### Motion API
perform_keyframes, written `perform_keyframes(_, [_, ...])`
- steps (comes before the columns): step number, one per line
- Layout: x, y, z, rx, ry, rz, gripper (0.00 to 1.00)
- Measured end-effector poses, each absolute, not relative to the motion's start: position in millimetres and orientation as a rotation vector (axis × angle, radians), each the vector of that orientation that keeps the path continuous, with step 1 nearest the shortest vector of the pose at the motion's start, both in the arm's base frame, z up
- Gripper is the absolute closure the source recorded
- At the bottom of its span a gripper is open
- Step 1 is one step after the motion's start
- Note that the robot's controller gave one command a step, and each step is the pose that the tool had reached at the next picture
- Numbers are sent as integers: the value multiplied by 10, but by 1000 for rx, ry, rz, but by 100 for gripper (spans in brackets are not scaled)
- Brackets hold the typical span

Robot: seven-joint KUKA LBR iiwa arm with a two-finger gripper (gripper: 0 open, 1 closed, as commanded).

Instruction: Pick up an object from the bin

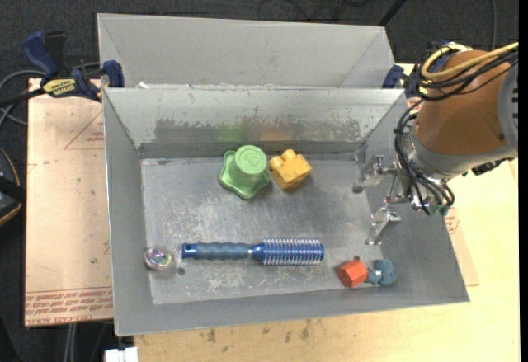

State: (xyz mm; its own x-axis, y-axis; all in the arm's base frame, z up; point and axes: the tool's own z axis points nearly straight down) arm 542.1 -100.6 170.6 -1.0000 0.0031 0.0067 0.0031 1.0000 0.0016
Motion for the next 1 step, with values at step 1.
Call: perform_keyframes(1, [5317,-151,722,21,-3148,2,0])
